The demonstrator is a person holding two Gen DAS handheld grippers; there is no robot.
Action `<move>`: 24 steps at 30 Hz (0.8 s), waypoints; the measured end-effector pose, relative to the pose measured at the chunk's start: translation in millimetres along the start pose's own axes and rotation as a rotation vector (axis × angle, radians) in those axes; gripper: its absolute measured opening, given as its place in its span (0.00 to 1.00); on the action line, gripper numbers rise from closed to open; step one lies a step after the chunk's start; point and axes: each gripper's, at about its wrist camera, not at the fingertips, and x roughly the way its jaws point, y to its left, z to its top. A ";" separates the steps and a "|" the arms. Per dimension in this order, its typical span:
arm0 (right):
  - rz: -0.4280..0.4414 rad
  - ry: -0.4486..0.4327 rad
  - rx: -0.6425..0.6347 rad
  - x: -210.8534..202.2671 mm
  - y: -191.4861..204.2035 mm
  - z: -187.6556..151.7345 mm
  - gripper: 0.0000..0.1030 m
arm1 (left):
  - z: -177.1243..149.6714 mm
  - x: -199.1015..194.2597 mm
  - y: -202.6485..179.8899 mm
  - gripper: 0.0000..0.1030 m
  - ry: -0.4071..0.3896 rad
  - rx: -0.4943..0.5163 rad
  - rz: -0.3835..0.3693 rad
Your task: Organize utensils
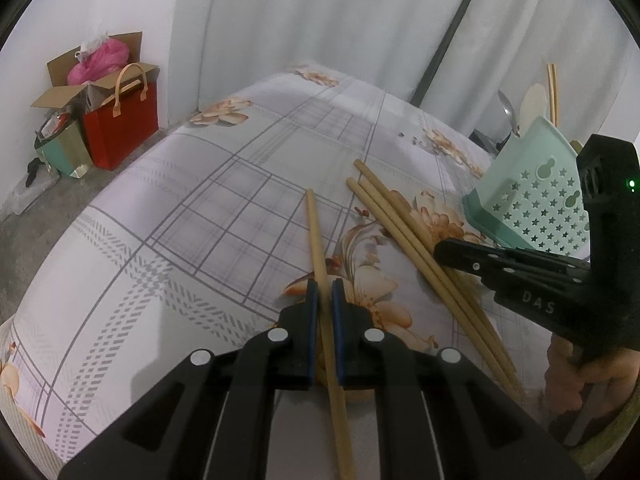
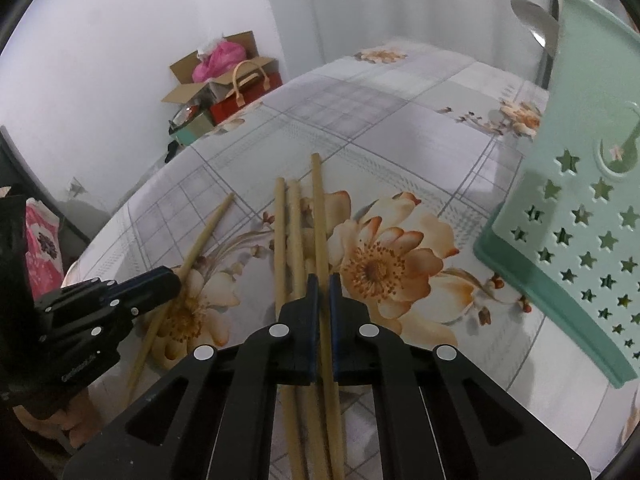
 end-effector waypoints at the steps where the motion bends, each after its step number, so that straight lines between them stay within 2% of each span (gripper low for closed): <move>1: -0.008 -0.003 -0.008 0.2 1.3 0.3 0.03 | -0.2 0.1 -0.6 0.06 -0.003 0.003 0.003; 8: -0.019 0.017 0.007 -9.9 -2.3 -9.3 0.02 | -3.8 -5.9 3.2 0.05 0.022 -0.056 -0.006; 14: -0.031 0.059 0.038 -37.4 -15.6 -41.2 0.02 | -20.6 -21.6 4.8 0.06 0.064 -0.101 -0.035; 19: -0.027 0.104 0.058 -56.7 -20.2 -65.0 0.02 | -28.5 -27.6 -3.1 0.06 0.088 -0.073 -0.030; 24: -0.033 0.122 0.043 -53.6 -19.3 -64.9 0.06 | -23.1 -22.6 -12.9 0.13 0.089 0.006 0.004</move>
